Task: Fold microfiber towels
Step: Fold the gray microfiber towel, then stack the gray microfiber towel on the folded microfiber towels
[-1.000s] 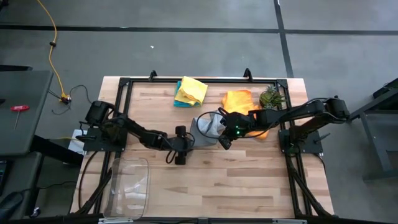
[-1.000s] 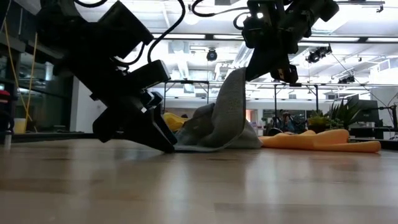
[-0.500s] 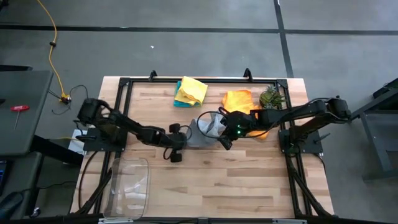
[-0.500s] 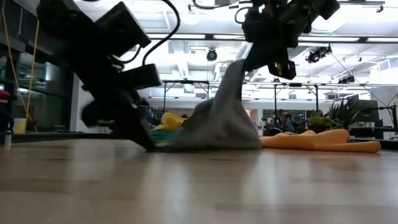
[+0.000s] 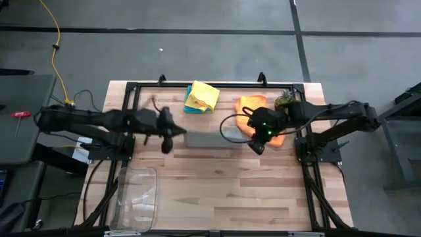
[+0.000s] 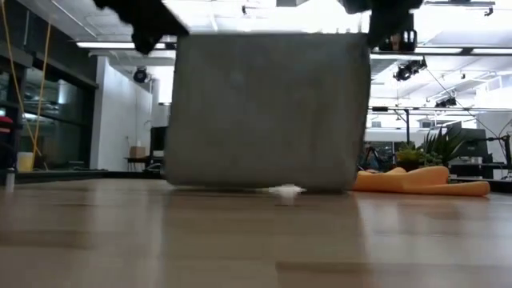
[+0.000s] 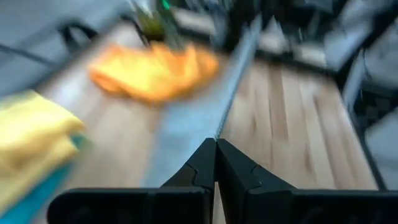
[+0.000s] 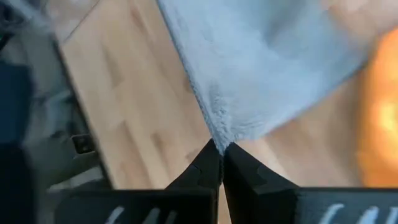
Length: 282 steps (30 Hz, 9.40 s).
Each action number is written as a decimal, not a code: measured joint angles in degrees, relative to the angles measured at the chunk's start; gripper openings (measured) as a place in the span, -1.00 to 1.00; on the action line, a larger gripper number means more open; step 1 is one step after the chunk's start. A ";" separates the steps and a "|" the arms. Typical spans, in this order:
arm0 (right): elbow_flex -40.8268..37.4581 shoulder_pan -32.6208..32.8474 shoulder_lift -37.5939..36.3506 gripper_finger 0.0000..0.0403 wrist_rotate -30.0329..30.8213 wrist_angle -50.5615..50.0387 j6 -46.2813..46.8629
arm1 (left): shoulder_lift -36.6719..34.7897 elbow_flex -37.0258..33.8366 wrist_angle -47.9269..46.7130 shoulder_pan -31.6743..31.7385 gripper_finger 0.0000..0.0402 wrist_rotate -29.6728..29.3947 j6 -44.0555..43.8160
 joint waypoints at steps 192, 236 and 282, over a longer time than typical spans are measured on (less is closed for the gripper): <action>-24.52 0.50 -3.51 -1.00 15.66 8.17 25.94 | -9.28 -15.70 15.39 5.05 0.09 -8.40 -10.07; -24.41 2.82 28.53 -1.00 21.65 79.11 52.50 | -7.16 -15.70 14.82 5.05 0.09 -11.11 -10.07; -24.61 1.06 16.78 0.21 17.51 40.61 43.16 | 1.32 -14.70 24.05 4.76 0.09 -3.14 -12.97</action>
